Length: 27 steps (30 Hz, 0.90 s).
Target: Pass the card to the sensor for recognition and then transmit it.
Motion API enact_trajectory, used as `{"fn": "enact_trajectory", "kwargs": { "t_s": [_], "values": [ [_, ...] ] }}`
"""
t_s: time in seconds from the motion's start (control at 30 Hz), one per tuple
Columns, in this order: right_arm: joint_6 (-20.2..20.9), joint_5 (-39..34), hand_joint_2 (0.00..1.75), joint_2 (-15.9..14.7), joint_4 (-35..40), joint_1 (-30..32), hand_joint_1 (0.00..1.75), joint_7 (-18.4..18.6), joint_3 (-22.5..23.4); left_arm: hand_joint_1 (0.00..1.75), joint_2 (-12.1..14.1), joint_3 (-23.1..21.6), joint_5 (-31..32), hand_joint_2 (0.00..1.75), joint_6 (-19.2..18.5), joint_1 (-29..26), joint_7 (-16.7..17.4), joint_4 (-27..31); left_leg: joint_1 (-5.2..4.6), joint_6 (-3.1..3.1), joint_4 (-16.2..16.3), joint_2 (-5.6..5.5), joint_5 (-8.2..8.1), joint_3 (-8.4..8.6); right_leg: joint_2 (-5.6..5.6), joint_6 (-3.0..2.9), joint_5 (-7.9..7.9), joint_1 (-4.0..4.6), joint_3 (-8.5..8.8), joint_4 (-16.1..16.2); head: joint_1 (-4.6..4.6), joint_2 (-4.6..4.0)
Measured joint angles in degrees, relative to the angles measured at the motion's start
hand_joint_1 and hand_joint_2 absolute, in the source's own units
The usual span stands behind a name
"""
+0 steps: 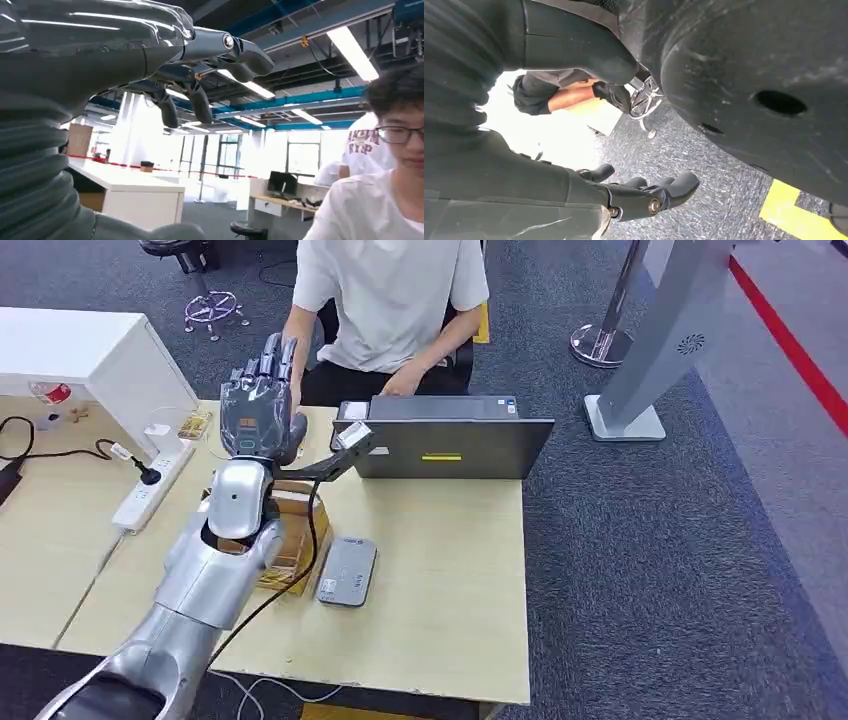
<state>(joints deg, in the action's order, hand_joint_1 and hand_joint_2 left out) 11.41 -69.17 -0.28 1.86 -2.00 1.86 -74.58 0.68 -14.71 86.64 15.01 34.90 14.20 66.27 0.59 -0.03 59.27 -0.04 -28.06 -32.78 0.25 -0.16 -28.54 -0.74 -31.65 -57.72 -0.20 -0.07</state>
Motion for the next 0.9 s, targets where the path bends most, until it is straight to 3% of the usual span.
{"fn": "enact_trajectory", "kwargs": {
  "t_s": [0.2, 0.3, 0.47, 0.67, 0.9],
  "values": [
    [-0.1, -2.3, 1.75, 0.1, -0.1, 0.2, 0.00, -0.7, 0.0, 0.00, -2.7, 1.7, -0.4, 1.75, 2.1, -8.4, -10.1, 9.5, -0.03, 0.05, 0.0, 0.07, -0.08, 0.00, 0.08, 0.02, -0.02, -0.01, -0.02, 0.0, 0.00, 0.00],
    [-0.1, -3.3, 1.75, 0.5, -0.5, 0.5, 0.00, -1.3, 0.3, 0.00, -3.0, 1.6, -0.9, 1.75, 3.4, -14.7, -12.5, 16.1, -0.02, 0.05, 0.0, 0.09, -0.15, 0.00, 0.11, 0.04, -0.06, -0.01, -0.05, 0.0, 0.02, 0.00],
    [-0.9, -5.2, 1.75, 1.2, -1.1, 1.0, 0.00, -2.0, 1.0, 0.00, -1.9, 0.9, -8.7, 1.75, 4.1, -25.1, -16.8, 26.8, -0.01, 0.04, 0.0, 0.09, -0.17, -0.01, 0.10, 0.08, -0.12, -0.01, -0.06, 0.0, 0.02, 0.00],
    [-1.7, -6.6, 1.75, 2.0, -1.6, 1.5, 0.00, -2.5, 2.1, 0.00, 1.0, -0.3, -14.4, 1.75, 3.3, -36.4, -19.7, 34.4, 0.00, 0.04, -0.1, 0.09, -0.17, -0.01, 0.10, 0.10, -0.14, 0.00, -0.05, 0.0, 0.02, 0.00],
    [-1.8, -6.9, 1.75, 2.3, -1.9, 1.7, 0.00, -3.0, 2.6, 0.00, 3.4, -0.4, -13.6, 1.75, 2.5, -43.5, -19.2, 34.7, -0.01, 0.05, -0.1, 0.07, -0.17, -0.01, 0.06, 0.13, -0.15, 0.00, -0.02, 0.0, 0.02, 0.00]
  ]
}}
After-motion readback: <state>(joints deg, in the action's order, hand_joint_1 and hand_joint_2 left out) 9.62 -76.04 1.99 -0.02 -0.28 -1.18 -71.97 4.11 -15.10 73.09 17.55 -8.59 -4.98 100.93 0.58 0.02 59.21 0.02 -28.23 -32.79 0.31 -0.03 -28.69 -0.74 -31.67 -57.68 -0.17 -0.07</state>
